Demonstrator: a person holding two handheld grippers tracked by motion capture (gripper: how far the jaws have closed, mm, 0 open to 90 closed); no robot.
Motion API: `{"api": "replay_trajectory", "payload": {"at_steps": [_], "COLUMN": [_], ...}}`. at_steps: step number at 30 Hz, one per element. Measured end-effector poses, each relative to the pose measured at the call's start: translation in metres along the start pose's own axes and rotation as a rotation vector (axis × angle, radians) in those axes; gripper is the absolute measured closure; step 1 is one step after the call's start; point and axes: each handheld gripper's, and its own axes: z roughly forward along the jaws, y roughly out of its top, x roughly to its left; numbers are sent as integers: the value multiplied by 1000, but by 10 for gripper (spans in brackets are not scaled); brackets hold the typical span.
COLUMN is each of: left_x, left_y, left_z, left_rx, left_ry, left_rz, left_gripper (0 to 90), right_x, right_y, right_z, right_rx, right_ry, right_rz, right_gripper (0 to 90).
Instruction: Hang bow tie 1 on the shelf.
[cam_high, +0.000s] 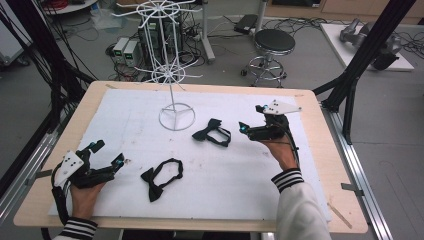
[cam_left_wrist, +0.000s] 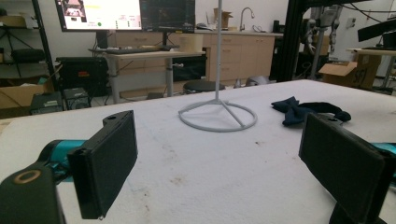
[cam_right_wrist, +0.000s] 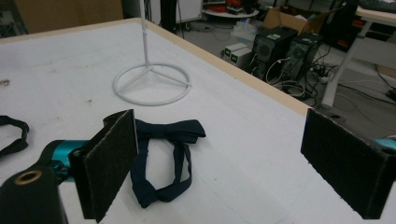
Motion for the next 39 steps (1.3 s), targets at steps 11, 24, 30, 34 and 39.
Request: {"api": "replay_trajectory", "payload": {"at_steps": [11,24,30,34,39], "left_x": [0,0,0,0,0], "left_y": [0,0,0,0,0], "left_z": [0,0,0,0,0], "left_rx": [-2,-1,-2,-2,-1], "left_ry": [-1,-1,0,0,-1], "left_rz": [-2,-6,-6,-5,-3], "left_gripper": [119,119,119,119,119], "right_x": [-4,-15,-21,-24,-28], "right_y": [21,37,50,60,65], "right_z": [27,51,57,63,74], "right_rx": [56,87,96,104,120], "right_ry": [37,136,176,196,233], "right_rz": [-69,-110,-118,-134,-160], "right_gripper": [104,104,104,104,104]}}
